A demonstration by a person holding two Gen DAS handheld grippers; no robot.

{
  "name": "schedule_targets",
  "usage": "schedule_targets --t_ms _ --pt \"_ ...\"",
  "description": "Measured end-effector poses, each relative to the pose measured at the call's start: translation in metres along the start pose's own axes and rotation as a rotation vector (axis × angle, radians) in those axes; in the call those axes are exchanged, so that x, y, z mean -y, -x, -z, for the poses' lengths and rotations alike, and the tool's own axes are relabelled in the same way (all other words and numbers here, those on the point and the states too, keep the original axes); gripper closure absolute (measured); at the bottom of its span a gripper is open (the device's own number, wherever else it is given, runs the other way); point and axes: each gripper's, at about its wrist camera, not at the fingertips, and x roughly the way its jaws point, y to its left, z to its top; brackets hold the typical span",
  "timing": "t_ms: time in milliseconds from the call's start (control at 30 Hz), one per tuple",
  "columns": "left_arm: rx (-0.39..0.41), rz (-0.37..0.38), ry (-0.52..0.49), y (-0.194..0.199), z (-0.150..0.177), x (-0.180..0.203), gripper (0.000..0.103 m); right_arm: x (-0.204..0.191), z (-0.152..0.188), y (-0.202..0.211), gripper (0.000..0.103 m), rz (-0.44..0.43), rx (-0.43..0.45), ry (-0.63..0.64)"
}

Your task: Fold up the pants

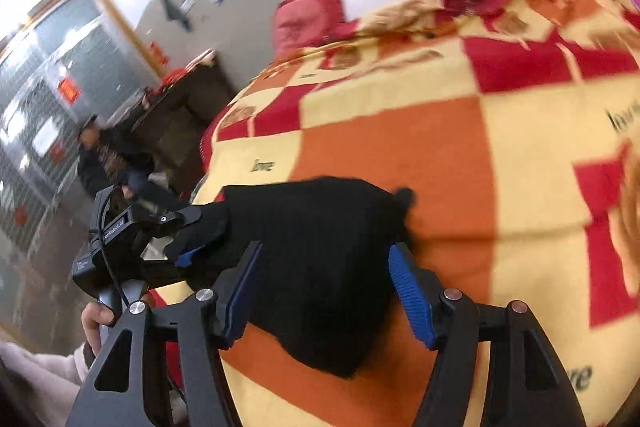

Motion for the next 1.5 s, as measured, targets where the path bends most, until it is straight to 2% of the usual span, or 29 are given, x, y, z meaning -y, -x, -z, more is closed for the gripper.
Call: schedule_targets --t_ms 67,100,133,167,233,400,433,567,667,700,833,933,1100,1167,1333,1433,1467,1500 --pt "-0.022 0.003 -0.023 -0.005 0.001 0.007 0.022 0.012 0.007 0.004 0.037 0.005 0.006 -0.026" --pt "-0.052 0.018 -0.039 -0.010 0.003 0.013 0.028 0.016 0.009 0.006 0.037 0.002 0.009 -0.034" --pt "-0.076 0.027 -0.051 -0.013 0.005 0.018 0.045 0.018 0.012 0.007 0.037 -0.004 0.012 -0.040" --pt "-0.106 0.030 -0.066 -0.017 0.007 0.024 0.068 0.022 0.014 0.008 0.037 -0.008 0.015 -0.046" --pt "-0.146 0.028 -0.104 -0.025 0.011 0.039 0.086 0.026 0.017 0.014 0.037 -0.008 0.030 -0.056" --pt "-0.194 0.140 -0.118 -0.030 0.013 0.080 0.087 0.027 0.024 0.044 0.037 -0.022 0.076 -0.046" --pt "-0.196 0.159 -0.133 -0.030 0.013 0.092 0.087 0.025 0.027 0.050 0.035 -0.012 0.086 -0.032" --pt "-0.191 0.201 -0.213 -0.028 0.016 0.132 0.087 0.013 0.043 0.068 0.016 0.061 0.127 0.025" --pt "-0.204 0.217 -0.246 -0.029 0.020 0.150 0.087 0.001 0.058 0.058 0.014 0.081 0.102 0.046" --pt "-0.202 0.216 -0.256 -0.029 0.023 0.154 0.087 -0.005 0.062 0.050 0.014 0.118 0.088 0.056" --pt "-0.200 0.223 -0.264 -0.024 0.029 0.159 0.088 -0.013 0.064 0.027 0.014 0.183 0.111 0.027" --pt "-0.205 0.234 -0.257 -0.023 0.032 0.164 0.088 -0.021 0.057 0.014 0.014 0.317 0.148 0.037" --pt "-0.205 0.255 -0.256 -0.017 0.037 0.169 0.088 -0.030 0.041 -0.006 0.014 0.386 0.171 0.066" --pt "-0.206 0.265 -0.252 -0.015 0.036 0.169 0.088 -0.032 0.036 -0.008 0.014 0.419 0.191 0.076" --pt "-0.180 0.284 -0.233 -0.006 0.027 0.163 0.088 -0.014 0.036 0.012 0.014 0.567 0.227 0.063" --pt "-0.175 0.298 -0.225 -0.003 0.025 0.162 0.089 0.000 0.041 0.039 0.014 0.583 0.264 0.001" --pt "-0.166 0.301 -0.231 -0.001 0.024 0.163 0.089 0.004 0.042 0.046 0.014 0.570 0.269 -0.014" --pt "-0.157 0.299 -0.243 0.000 0.025 0.166 0.089 0.006 0.043 0.052 0.014 0.513 0.269 -0.034"
